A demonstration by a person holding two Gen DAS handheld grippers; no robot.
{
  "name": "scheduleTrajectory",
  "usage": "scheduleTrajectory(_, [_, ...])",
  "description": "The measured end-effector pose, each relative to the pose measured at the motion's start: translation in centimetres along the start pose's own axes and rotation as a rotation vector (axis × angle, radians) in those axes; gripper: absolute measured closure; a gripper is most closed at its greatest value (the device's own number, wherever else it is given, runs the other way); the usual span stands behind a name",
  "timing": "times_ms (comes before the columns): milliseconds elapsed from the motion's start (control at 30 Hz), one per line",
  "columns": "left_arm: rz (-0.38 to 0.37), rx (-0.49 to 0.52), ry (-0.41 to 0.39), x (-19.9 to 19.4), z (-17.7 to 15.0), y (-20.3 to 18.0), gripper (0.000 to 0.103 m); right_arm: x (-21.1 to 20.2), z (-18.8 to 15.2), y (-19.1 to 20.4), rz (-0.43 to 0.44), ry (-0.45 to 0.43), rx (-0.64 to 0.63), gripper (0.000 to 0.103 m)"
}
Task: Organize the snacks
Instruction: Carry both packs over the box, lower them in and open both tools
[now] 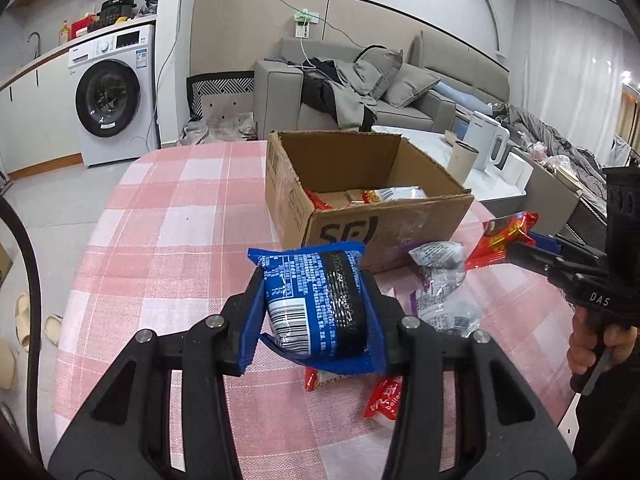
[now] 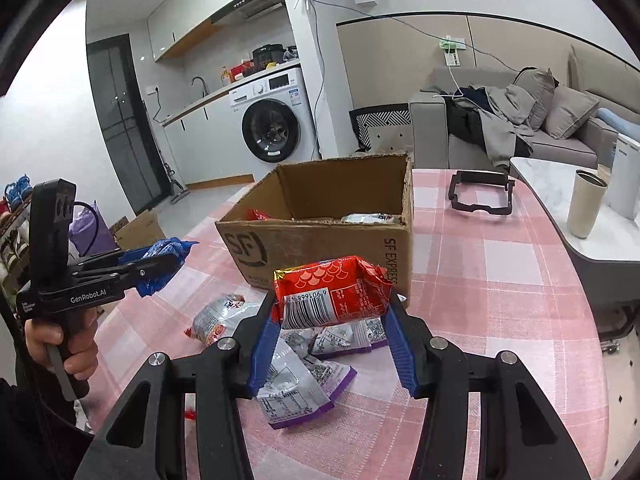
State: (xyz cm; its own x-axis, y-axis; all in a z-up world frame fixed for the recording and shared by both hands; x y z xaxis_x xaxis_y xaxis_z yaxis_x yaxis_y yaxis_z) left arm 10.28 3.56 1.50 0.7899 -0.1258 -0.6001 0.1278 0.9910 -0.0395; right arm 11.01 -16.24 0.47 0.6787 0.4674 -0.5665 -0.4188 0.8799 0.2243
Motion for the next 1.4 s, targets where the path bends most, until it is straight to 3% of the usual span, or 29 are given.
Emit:
scheduleTrajectory(400, [-0.004,0.018,-0.027,-0.2,1.8,-1.9,0.062,-1.2,1.2,0.0,0.026,-0.066,0.041,0.052])
scheduleTrajectory(533, [-0.012,0.012,-0.035,0.7,2.8,-1.8,0.062,-1.0,1.5,0.0,0.075,-0.056,0.071,0.052])
scheduleTrajectory(1400, [-0.045,-0.006,-0.020,7.7,8.4,-1.7,0.062,2.9,6.2,-0.5,0.002,-0.080,0.128,0.052])
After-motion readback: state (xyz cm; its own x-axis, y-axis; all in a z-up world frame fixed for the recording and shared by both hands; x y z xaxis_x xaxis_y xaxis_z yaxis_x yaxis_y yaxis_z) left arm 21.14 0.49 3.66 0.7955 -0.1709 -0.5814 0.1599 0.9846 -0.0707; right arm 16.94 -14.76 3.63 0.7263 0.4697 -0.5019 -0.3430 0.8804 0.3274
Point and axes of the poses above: each gripper's, at about its wrist camera, not at the fingertips, and x roughly the way its jaws point, y to its left, z to its top, the point moved 5 cm from there along x, roughly the way its jaws point, and after that the axes turned 7 degrees about x, right-handed, at the moved point
